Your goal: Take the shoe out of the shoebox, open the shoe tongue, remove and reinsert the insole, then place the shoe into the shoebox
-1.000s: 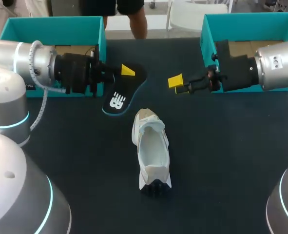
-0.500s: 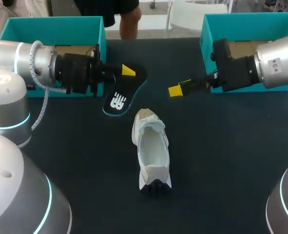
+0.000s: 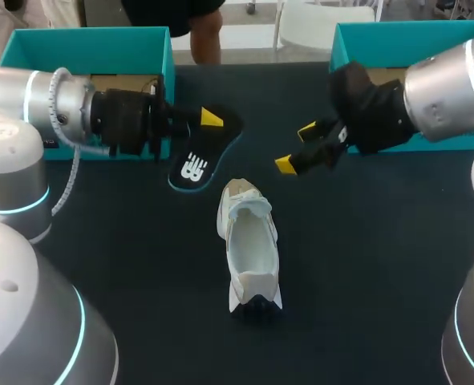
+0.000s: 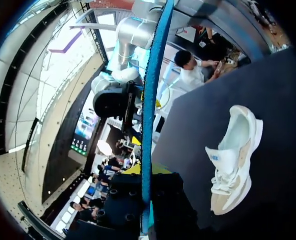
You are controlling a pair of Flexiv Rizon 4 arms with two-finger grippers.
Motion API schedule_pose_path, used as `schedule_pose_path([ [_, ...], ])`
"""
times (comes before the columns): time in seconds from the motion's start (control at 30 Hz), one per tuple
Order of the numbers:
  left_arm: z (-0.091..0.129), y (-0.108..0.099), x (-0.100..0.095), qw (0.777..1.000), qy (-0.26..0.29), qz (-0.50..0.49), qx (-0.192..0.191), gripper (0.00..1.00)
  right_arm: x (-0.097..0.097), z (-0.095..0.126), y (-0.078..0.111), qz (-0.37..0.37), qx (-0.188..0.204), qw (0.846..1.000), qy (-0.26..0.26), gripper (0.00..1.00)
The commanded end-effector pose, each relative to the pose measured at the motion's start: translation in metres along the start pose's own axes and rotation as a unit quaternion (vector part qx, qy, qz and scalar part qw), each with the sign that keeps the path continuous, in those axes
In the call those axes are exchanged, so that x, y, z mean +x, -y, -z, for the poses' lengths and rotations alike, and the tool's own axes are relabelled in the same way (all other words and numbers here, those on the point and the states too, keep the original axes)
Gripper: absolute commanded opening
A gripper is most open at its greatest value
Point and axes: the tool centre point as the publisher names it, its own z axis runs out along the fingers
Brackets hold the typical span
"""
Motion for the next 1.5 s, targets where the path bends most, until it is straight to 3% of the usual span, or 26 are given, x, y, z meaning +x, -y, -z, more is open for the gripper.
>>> schedule_pose_path([
  [0.03, 0.012, 0.013, 0.005, 1.0, 0.006, 0.027, 0.015, 0.0, 0.007, -0.006, 0.01, 0.026, 0.032, 0.996, 0.085, 1.0],
  [0.17, 0.018, 0.03, 0.009, 0.998, 0.018, 0.05, 0.022, 0.0, 0.008, -0.012, 0.017, 0.056, 0.031, 0.996, 0.067, 1.0],
  [0.23, 0.02, 0.037, 0.011, 0.998, 0.023, 0.059, 0.026, 0.0, 0.009, -0.016, 0.018, 0.068, 0.052, 0.994, 0.068, 1.0],
  [0.33, 0.023, 0.048, 0.013, 0.997, 0.025, 0.071, 0.034, 0.0, 0.012, -0.023, 0.021, 0.086, 0.04, 0.994, 0.053, 1.0],
  [0.47, 0.025, 0.056, 0.014, 0.994, 0.035, 0.09, 0.054, 0.0, 0.014, -0.029, 0.027, 0.066, 0.05, 0.994, 0.072, 1.0],
  [0.5, 0.025, 0.057, 0.015, 0.994, 0.034, 0.09, 0.054, 0.0, 0.014, -0.03, 0.03, 0.06, 0.033, 0.995, 0.077, 1.0],
  [0.67, 0.021, 0.062, 0.015, 0.989, 0.035, 0.116, 0.081, 0.0, 0.014, -0.03, 0.03, 0.06, 0.033, 0.995, 0.077, 1.0],
  [1.17, 0.021, 0.062, 0.015, 0.989, 0.035, 0.116, 0.081, 0.0, 0.014, -0.03, 0.03, 0.06, 0.033, 0.995, 0.077, 1.0],
  [1.37, 0.018, 0.094, 0.048, 0.988, 0.006, 0.137, 0.073, 0.0, 0.016, -0.024, 0.048, 0.163, 0.074, 0.981, 0.071, 1.0],
  [1.5, 0.016, 0.11, 0.067, 0.986, 0.007, 0.151, 0.072, 0.0, 0.019, -0.019, 0.061, 0.241, 0.09, 0.966, 0.031, 1.0],
])
